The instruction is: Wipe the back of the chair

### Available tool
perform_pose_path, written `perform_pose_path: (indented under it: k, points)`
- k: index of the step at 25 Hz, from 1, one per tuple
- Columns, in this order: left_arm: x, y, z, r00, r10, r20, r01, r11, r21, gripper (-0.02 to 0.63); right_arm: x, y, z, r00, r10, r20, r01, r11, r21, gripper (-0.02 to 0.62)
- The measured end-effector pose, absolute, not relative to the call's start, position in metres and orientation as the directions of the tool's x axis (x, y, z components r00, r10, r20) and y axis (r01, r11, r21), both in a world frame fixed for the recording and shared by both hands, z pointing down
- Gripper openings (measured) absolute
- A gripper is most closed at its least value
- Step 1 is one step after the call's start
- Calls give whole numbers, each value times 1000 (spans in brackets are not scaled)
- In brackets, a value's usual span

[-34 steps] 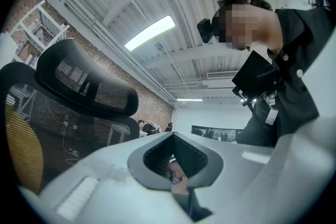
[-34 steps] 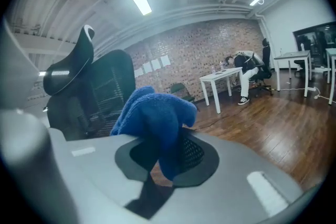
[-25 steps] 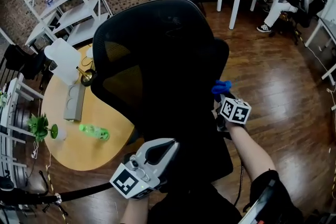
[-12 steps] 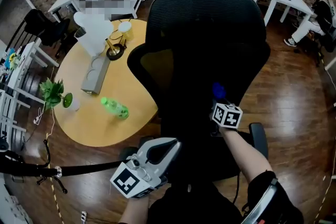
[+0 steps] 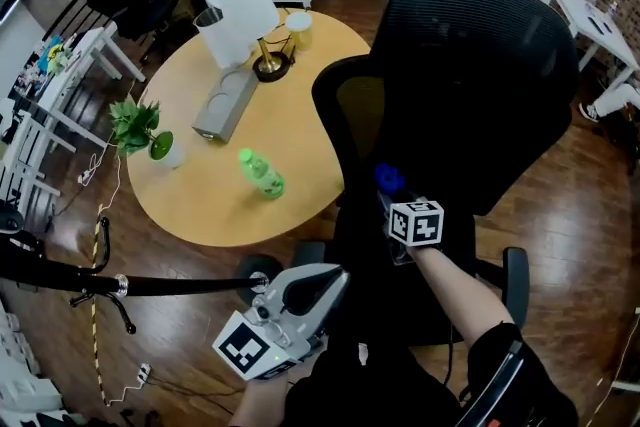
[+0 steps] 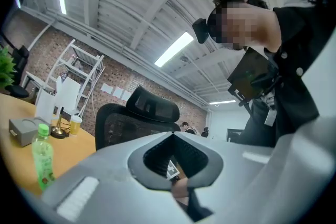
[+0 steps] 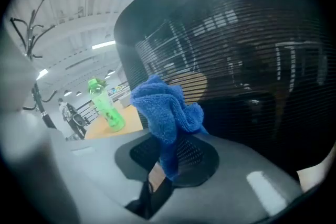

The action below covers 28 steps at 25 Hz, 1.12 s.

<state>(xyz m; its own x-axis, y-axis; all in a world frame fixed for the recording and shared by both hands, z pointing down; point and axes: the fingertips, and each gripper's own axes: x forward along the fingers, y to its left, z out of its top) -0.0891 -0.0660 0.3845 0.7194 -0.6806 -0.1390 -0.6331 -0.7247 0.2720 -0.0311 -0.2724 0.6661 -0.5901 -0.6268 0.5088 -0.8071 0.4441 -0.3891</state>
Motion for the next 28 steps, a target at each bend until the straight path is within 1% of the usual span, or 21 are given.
perform_pose_path:
  k: [5,8,11,14,15,16,18,22,24,28]
  points:
    - [-112,-52,385,663,-739,-120,-693,-666,276,2,-91,-269,674,-654,-557,512,-756,504,-418,55]
    - [-126,-47,385,627,-771,-113,-727,-631,272,2,-122,-261,676,-706,-492,509,-704,567,-428,55]
    - [-134,-44,387,603,-790,-108,-748,-607,269,2,-155,-248,669,-799,-388,460,-592,641,-488,55]
    - [-136,-43,391,592,-800,-99,-758,-595,268,2,-179,-220,659,-891,-225,394,-420,738,-528,55]
    - [-135,-43,392,590,-802,-98,-760,-592,268,2,-181,-214,660,-903,-188,386,-386,749,-539,55]
    - [-134,-43,393,589,-803,-95,-761,-590,268,2,-178,-212,665,-904,-175,391,-381,745,-547,55]
    - [-130,-43,396,592,-801,-89,-760,-592,269,2,-160,-221,683,-873,-221,435,-451,705,-547,55]
    - [-117,-48,403,608,-790,-78,-749,-603,275,2,-95,-258,713,-743,-402,536,-660,572,-487,55]
    - [-107,-52,405,628,-774,-78,-732,-622,276,2,-65,-268,717,-701,-456,549,-707,545,-450,55]
    - [-83,-61,411,676,-733,-74,-691,-666,281,2,-15,-275,717,-649,-523,553,-758,507,-410,55]
